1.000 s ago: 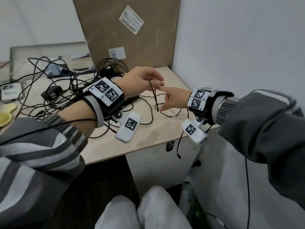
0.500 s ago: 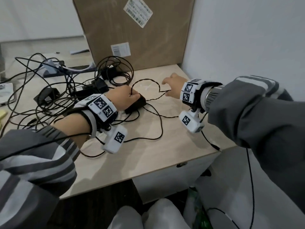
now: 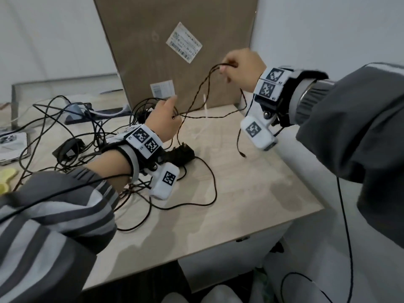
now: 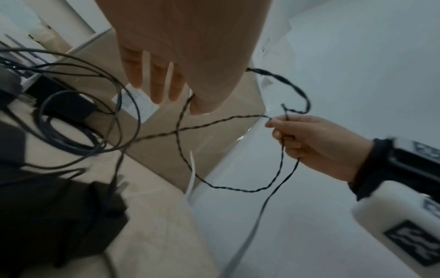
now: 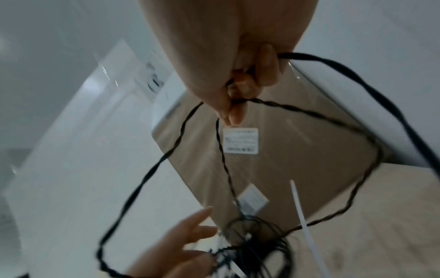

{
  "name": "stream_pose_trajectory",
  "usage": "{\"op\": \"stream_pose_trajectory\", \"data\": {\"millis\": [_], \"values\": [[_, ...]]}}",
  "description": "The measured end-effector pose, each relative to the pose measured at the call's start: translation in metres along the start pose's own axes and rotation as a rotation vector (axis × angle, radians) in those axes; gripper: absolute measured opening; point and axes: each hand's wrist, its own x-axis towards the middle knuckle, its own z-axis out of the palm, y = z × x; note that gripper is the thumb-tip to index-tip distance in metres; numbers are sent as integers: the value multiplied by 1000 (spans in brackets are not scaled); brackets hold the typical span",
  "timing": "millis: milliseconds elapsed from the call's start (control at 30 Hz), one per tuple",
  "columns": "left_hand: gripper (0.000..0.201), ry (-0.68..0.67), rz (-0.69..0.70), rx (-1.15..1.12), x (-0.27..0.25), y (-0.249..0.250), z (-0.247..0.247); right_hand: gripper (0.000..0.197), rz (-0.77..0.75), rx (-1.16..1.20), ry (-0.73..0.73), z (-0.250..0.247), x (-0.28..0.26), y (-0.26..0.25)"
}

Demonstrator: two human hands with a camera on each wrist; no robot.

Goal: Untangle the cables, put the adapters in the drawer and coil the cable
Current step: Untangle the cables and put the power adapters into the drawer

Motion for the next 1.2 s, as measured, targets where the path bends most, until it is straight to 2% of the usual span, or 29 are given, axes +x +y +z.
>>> {"op": "stream_pose_trajectory", "data": {"millis": [167,267,367,467,567,633,733,867,967,1033,1100,1200], "values": [[51,11,-4,-227,14,25,-28,19,-79,117,157,-58,11,-33],[47,-61,-53,-463,17,37,-24,19,-99,143,195,-78,10,-42],[41,-77,-69,-585,18,50,-15,20,-105,148,222,-87,7,-47],[24,32,-73,-556,18,59,-18,20,-76,136,246,-92,2,-45],[24,153,-61,-518,15,54,-38,16,-22,130,239,-96,-7,-30],[25,175,-8,-486,9,49,-57,16,43,114,215,-94,-16,-15],[22,187,30,-445,-4,52,-86,16,130,113,109,-78,-34,9],[20,230,17,-429,-15,62,-110,21,170,229,-125,-52,-72,31],[22,208,-16,-309,-24,74,-112,23,199,328,-172,-36,-95,35],[23,196,-26,-215,-29,83,-107,31,243,373,-190,-32,-105,34],[27,193,-21,-159,-34,91,-101,49,256,334,-200,-36,-114,28],[28,119,-27,-215,-42,102,-94,65,160,332,-132,-54,-126,7]]}}
